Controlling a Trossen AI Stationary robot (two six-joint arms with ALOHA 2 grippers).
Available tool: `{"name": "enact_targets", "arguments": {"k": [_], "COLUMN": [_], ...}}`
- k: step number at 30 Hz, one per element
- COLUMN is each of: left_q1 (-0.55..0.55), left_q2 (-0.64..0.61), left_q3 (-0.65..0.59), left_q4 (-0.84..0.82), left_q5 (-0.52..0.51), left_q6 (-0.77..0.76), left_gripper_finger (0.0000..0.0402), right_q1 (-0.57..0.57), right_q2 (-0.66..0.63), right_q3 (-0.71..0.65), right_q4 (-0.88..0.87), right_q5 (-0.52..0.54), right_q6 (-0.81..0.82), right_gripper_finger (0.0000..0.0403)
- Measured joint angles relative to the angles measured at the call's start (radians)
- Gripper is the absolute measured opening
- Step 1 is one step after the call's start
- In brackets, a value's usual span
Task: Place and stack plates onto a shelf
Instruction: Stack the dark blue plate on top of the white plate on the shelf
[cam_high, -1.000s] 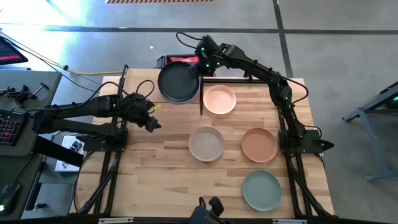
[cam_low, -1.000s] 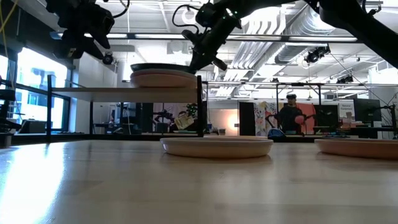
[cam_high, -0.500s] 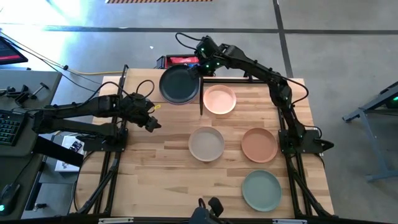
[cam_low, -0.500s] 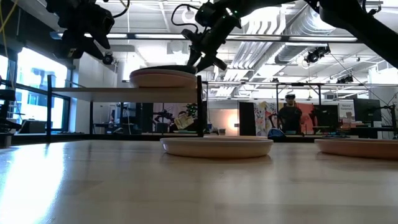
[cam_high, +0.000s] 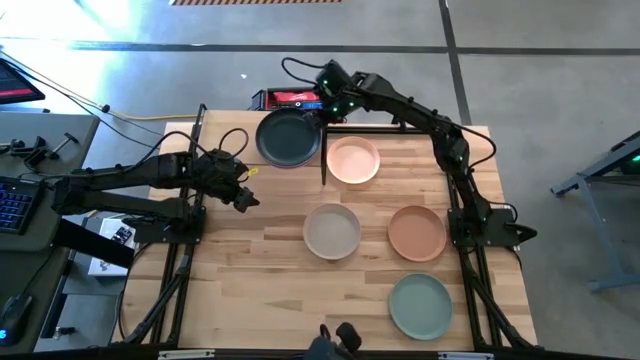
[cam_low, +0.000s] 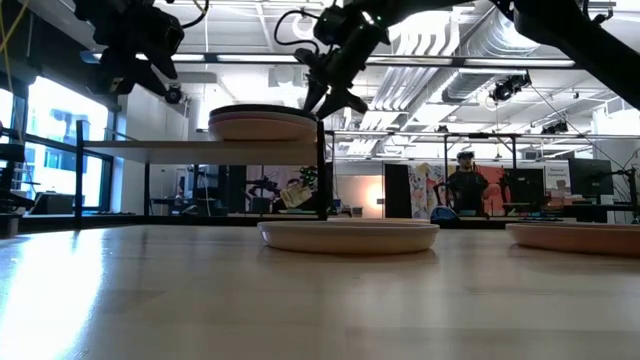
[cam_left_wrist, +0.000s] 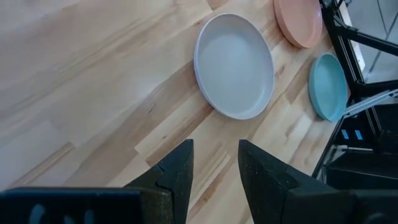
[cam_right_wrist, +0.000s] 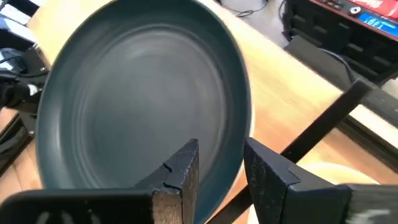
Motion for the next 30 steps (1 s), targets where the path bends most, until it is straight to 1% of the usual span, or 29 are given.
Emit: {"name": "enact_targets", "arguments": {"k": [2,4,7,9,16,22,24,30], "left_q1": [0.0,0.0,0.0,0.001,0.001,0.001,0.001,0.001], "left_q2": [0.0,0.0,0.0,0.004,0.004,0.004,0.004,0.004], "left_q3": [0.0,-0.005,-0.006,-0.006,-0.006,-0.006,-0.007,-0.007], "left_q4": [0.0,-0.002,-0.019,-0.018,-0.019,-0.019,-0.019,-0.019], "left_q5": [-0.012,-0.028,-0.083,-0.106,-0.127,-0.158,-0.169,-0.179], "left_q6": [0.003,0.018,0.052,0.06,0.094,0.095,0.095,0.095], "left_gripper_finger": [0.0115,0.0115,0.0115,0.0115,0.0115,0.0115,0.0115,0.0115], "right_q1": [0.001,0.001,0.008,0.02,0.063,0.16,0.192,0.257], "right_q2": [-0.001,-0.004,-0.007,-0.007,-0.009,-0.01,-0.01,-0.008], "right_q3": [0.0,0.0,0.001,0.001,0.001,0.001,0.001,0.001], "right_q4": [-0.005,-0.014,-0.023,-0.035,-0.059,-0.063,-0.06,-0.049], "right_q5": [-0.04,-0.125,-0.245,-0.272,-0.276,-0.279,-0.252,-0.095], "right_q6": [0.0,0.003,0.001,0.001,0.001,-0.008,-0.023,-0.046], "right_gripper_finger": [0.0106,0.0106,0.0106,0.0106,0.0106,0.0106,0.0106,0.0106]}}
